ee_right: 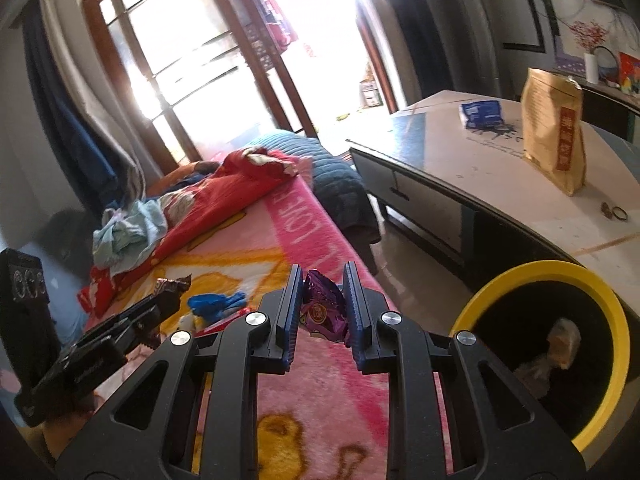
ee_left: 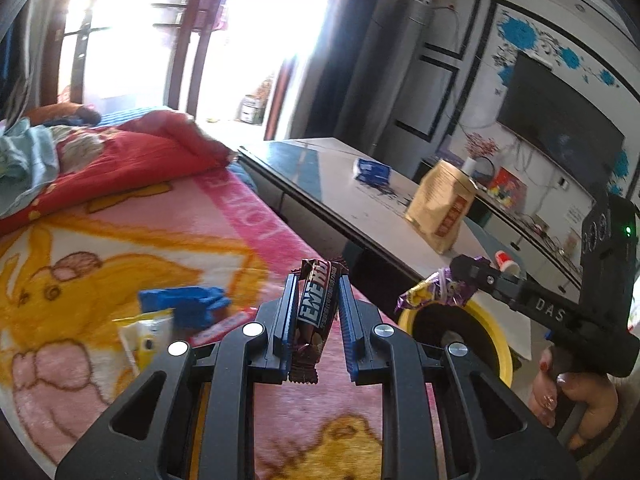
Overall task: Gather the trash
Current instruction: 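Carry the candy bar with the left tool while the right tool carries the purple wrapper to the bin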
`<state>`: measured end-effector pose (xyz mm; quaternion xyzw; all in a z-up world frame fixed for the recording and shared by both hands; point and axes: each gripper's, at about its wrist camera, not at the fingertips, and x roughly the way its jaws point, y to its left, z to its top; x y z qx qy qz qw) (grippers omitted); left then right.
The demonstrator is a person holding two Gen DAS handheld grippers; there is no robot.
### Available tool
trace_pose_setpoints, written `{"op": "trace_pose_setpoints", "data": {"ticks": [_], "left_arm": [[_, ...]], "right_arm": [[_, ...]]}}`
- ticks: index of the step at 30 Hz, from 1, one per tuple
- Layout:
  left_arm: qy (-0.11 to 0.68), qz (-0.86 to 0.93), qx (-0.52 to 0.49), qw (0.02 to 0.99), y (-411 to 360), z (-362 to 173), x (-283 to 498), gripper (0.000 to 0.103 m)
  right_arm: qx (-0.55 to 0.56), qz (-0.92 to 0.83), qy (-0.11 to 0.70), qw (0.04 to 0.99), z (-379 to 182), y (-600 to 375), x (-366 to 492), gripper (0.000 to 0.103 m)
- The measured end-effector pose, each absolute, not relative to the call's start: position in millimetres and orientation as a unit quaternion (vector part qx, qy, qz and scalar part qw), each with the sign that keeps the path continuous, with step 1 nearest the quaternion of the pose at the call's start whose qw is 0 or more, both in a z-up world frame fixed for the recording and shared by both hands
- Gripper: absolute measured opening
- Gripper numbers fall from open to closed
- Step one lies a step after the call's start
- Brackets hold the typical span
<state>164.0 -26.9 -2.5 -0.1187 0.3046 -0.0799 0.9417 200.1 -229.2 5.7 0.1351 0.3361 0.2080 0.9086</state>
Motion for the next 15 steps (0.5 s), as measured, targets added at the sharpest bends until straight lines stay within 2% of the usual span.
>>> {"op": "trace_pose_setpoints", "data": {"ticks": [15], "left_arm": [[0.316, -0.163, -0.077, 0.931, -91.5, -6.6, 177.9, 0.019]], "right_arm": [[0.165, 0.129, 0.316, 0.925, 2.9, -293.2, 192.1, 0.015]]}}
